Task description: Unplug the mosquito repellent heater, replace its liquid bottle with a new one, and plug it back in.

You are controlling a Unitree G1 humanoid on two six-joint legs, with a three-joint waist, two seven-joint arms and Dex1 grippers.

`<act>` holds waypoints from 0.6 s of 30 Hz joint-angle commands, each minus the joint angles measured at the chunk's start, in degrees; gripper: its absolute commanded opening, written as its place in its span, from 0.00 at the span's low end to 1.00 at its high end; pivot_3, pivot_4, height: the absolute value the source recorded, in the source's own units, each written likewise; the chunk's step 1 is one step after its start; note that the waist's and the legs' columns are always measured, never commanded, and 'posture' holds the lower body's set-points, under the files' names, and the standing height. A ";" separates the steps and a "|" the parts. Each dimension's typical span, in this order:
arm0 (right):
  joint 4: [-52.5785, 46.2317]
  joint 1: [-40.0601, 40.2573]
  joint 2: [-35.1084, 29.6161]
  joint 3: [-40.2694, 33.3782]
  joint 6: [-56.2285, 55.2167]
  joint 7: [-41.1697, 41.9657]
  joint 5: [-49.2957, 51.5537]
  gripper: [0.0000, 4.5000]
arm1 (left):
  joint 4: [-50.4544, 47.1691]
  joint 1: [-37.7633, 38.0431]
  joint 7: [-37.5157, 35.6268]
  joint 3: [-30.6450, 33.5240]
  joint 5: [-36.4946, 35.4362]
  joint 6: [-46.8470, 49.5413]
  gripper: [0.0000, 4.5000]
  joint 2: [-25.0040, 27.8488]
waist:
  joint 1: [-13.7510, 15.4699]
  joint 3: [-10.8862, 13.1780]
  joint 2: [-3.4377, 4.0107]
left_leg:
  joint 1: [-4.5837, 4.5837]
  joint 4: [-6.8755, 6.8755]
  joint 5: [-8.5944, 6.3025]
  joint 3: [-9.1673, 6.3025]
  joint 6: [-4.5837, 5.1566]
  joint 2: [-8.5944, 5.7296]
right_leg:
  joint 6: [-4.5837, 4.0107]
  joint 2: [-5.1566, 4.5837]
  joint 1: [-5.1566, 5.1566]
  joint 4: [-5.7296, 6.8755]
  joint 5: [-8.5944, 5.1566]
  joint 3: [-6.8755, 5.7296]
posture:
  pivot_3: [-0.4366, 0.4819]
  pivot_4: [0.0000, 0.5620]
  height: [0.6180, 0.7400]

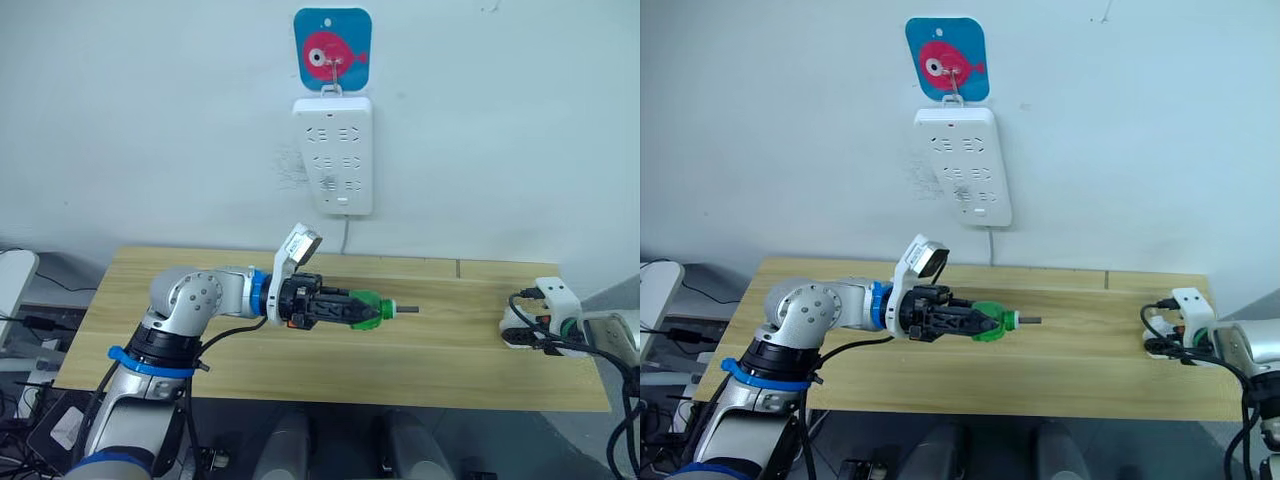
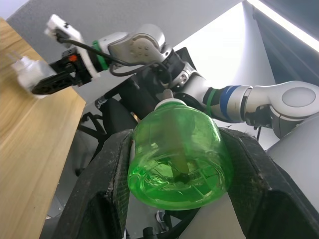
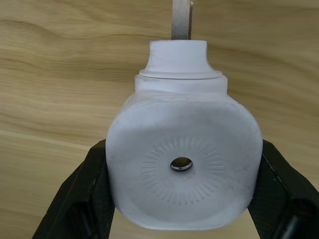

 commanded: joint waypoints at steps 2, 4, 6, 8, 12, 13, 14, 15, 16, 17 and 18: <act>1.65 -1.11 0.02 -1.91 0.82 0.21 -2.24 0.66 | -2.50 -0.09 0.32 1.59 -1.65 0.82 0.50 -0.58 | 0.01 0.01 0.01 | 0.00 0.00 0.00 0.00 0.00 -0.02 | 0.00 -0.02 0.00 0.00 0.00 0.01 | 0.48 0.47 1.00; 2.38 -1.19 0.12 -1.65 0.15 0.77 -3.10 0.66 | -2.94 0.19 0.29 1.64 -1.72 0.89 0.50 -0.53 | 0.02 0.01 0.01 | 0.00 0.00 0.00 0.00 0.00 -0.03 | 0.00 -0.02 0.00 0.00 0.00 0.00 | 0.49 0.46 1.00; 2.80 -1.20 0.24 -1.50 -0.42 1.47 -3.84 0.74 | -3.53 0.52 0.37 1.71 -2.02 1.06 0.50 -0.54 | 0.02 0.01 0.01 | 0.00 0.00 0.00 -0.01 0.00 -0.03 | 0.00 -0.02 0.00 0.01 0.00 -0.01 | 0.49 0.46 1.00; 2.76 -1.60 0.39 -2.23 0.15 2.44 -3.63 0.90 | -4.01 0.71 0.65 1.82 -2.35 1.31 0.50 -0.69 | 0.02 0.01 0.01 | 0.00 0.00 0.00 0.00 0.00 -0.03 | 0.00 -0.02 0.00 0.00 0.00 0.00 | 0.49 0.46 1.00; 0.55 -1.57 -1.08 -4.03 1.85 4.23 -2.99 0.99 | -4.38 1.38 1.13 2.02 -2.45 1.20 0.50 -0.64 | 0.05 0.01 0.02 | 0.01 0.00 0.00 0.00 -0.01 -0.02 | 0.00 -0.02 0.01 0.01 0.00 0.00 | 0.49 0.45 1.00; -0.42 -1.55 -1.86 -5.06 2.59 4.50 -2.68 0.99 | -4.41 1.62 1.35 2.12 -2.39 1.06 0.50 -0.62 | 0.05 0.01 0.02 | 0.01 0.00 0.01 0.00 -0.01 -0.02 | 0.00 -0.02 0.00 0.01 0.00 0.01 | 0.49 0.45 1.00; -1.76 -1.44 -2.90 -5.98 3.38 5.18 -2.17 0.99 | -4.43 1.85 1.67 2.27 -2.26 0.81 0.50 -0.68 | 0.06 0.01 0.04 | 0.01 0.00 0.01 0.00 -0.01 -0.02 | 0.00 -0.02 0.00 0.02 0.00 0.01 | 0.49 0.45 1.00; -3.45 -1.03 -4.02 -6.78 4.02 6.00 -1.67 0.99 | -4.51 2.17 2.00 2.51 -2.18 0.56 0.50 -0.74 | 0.08 0.02 0.08 | 0.01 0.00 0.01 0.00 -0.02 -0.03 | 0.00 -0.02 0.00 0.01 0.00 0.00 | 0.48 0.44 1.00; -5.08 -0.52 -5.17 -7.57 4.21 6.80 -1.35 0.99 | -4.61 2.54 2.55 2.82 -2.07 0.17 0.50 -0.97 | 0.09 0.01 0.10 | 0.01 0.00 0.01 0.01 -0.02 -0.03 | 0.00 -0.02 0.00 0.01 0.00 0.01 | 0.48 0.44 1.00; -7.08 -0.08 -6.32 -8.97 4.93 7.70 -0.47 0.99 | -4.98 3.20 3.24 2.97 -1.21 -1.15 0.50 -1.32 | 0.11 0.01 0.10 | 0.00 0.00 0.01 0.00 -0.02 -0.04 | 0.00 -0.03 0.00 0.00 0.00 0.01 | 0.47 0.43 1.00; -9.63 0.71 -7.58 -10.57 5.19 9.28 0.86 0.99 | -5.84 4.27 3.60 2.48 1.15 -4.28 0.50 -1.61 | 0.12 0.01 0.10 | 0.00 0.00 0.01 -0.01 -0.02 -0.04 | 0.00 -0.03 0.00 0.00 0.00 0.00 | 0.47 0.43 1.00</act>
